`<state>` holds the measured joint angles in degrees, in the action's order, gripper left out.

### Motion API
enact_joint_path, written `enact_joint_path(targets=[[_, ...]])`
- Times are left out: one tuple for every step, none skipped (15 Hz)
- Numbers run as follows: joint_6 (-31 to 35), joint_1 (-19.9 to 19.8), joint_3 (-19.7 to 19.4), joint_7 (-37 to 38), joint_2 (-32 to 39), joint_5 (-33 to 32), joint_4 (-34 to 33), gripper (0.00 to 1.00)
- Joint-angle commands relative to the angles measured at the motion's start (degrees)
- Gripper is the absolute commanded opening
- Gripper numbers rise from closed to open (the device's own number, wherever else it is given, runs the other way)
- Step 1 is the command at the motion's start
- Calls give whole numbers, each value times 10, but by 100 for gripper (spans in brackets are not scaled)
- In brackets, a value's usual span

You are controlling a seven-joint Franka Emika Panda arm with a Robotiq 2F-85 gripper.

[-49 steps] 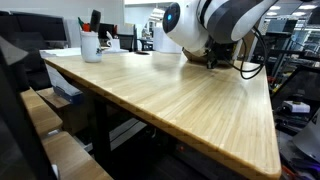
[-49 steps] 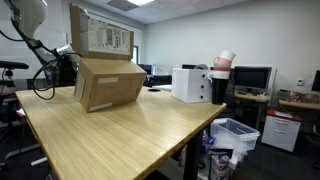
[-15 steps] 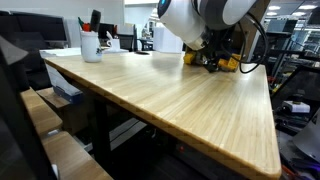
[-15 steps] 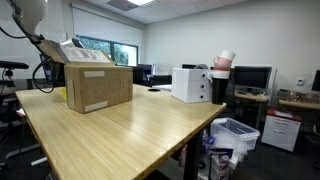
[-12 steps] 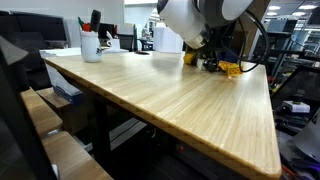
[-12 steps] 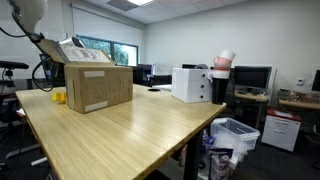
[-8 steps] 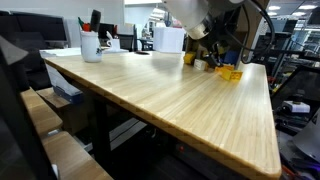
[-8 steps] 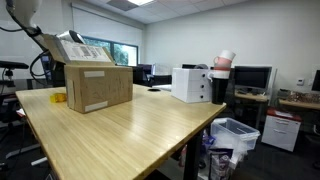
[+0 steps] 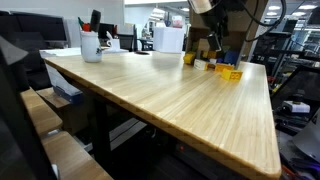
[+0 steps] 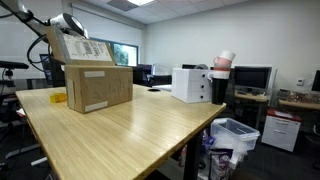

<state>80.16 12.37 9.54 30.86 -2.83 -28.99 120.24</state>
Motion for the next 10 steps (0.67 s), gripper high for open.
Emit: enact_joint_path(targets=[[15,-17,-4,-64,-36,37,4,100],[13,-19,-6,-79,-42,47,3,100],[-1,-20,-9,-114,-47,69,-3,100],[-3,-21,-10,-127,-54,79,-4,100],[-7,-22,-11,-151,-62,95,-5,100],[-9,-22,-12,-166,-68,107,-6,100],[-14,-22,-15,-186,-76,124,-7,100],[-19,-22,-16,-200,-84,137,-10,100],[-23,-22,-17,-211,-91,147,-11,100],[-29,-23,-18,-221,-98,157,-13,100]])
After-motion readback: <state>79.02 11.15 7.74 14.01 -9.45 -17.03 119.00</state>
